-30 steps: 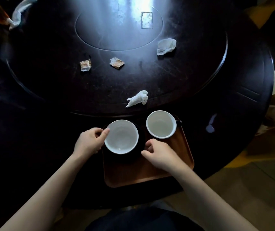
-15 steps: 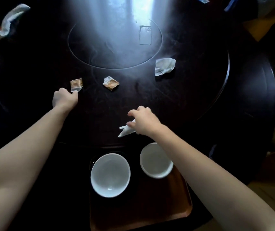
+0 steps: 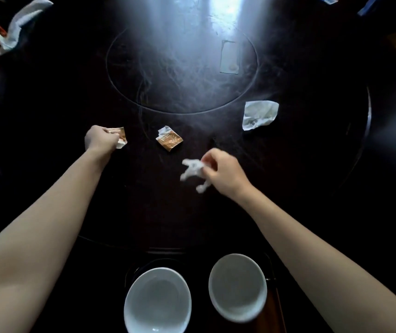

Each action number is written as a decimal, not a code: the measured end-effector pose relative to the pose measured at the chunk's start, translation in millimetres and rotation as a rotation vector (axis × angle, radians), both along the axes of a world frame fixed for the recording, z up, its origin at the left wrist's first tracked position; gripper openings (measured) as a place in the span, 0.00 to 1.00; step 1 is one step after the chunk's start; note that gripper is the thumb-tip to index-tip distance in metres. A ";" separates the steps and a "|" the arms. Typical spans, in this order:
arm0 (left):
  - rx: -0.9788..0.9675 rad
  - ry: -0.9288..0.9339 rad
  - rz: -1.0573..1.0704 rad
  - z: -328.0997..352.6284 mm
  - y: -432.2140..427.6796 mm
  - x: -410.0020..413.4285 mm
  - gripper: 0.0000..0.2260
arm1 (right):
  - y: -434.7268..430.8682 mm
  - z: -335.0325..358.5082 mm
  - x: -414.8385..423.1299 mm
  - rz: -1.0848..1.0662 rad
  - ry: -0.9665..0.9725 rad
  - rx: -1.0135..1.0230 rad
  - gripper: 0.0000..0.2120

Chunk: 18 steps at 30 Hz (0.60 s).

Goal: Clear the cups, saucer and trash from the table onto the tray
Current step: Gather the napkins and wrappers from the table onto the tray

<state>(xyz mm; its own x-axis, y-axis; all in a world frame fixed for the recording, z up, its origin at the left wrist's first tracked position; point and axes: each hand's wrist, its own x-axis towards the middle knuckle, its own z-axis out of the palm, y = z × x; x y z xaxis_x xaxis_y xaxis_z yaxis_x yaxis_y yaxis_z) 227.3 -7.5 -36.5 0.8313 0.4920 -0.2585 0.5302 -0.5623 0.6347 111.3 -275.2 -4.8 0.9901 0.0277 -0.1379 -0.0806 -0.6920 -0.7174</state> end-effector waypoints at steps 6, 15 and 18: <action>-0.587 -0.143 0.135 14.3 -20.1 -47.6 0.08 | 34.2 -3.7 84.3 -0.069 0.024 -0.017 0.12; -0.676 -0.108 0.126 4.3 -43.6 -85.9 0.04 | 69.2 -26.7 93.2 -0.029 -0.013 -0.250 0.13; -0.699 -0.085 0.119 5.1 -50.3 -87.3 0.07 | 67.5 -22.6 89.9 -0.071 0.018 -0.174 0.13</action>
<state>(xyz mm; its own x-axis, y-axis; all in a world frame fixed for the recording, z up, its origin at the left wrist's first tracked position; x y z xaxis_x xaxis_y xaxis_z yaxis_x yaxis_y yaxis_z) 140.0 -57.7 -31.4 0.8135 0.3235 -0.4833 0.4954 0.0499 0.8673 201.3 -207.7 -27.4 0.9860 -0.0679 -0.1526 -0.1455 -0.7977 -0.5853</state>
